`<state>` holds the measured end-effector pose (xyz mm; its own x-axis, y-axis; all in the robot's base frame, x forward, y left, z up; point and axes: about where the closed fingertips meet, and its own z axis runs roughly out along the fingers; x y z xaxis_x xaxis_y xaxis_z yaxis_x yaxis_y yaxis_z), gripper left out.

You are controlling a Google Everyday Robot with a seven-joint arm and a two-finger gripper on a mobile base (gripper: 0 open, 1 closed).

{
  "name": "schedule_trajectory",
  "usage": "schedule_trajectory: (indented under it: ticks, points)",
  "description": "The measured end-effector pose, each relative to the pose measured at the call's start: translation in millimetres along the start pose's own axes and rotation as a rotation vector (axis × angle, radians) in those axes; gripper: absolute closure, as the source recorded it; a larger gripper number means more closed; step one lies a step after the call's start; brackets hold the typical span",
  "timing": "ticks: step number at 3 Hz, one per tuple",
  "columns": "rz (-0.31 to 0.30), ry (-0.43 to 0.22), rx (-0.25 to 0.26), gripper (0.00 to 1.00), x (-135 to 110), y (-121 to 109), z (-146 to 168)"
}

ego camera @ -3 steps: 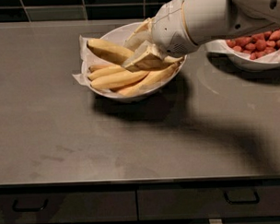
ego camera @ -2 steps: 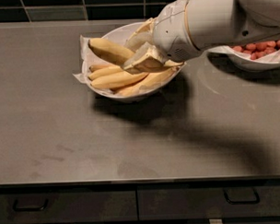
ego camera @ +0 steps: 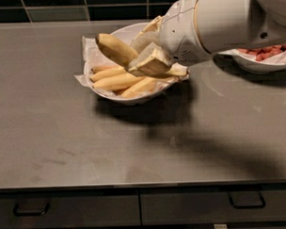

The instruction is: Pick banana from white bowl

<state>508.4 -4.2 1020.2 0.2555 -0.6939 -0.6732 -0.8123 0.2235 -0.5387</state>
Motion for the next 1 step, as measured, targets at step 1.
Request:
schedule_trajectory:
  ticks: [1]
  points:
    - [0.0,0.0,0.0,1.0,0.0,0.0,0.0]
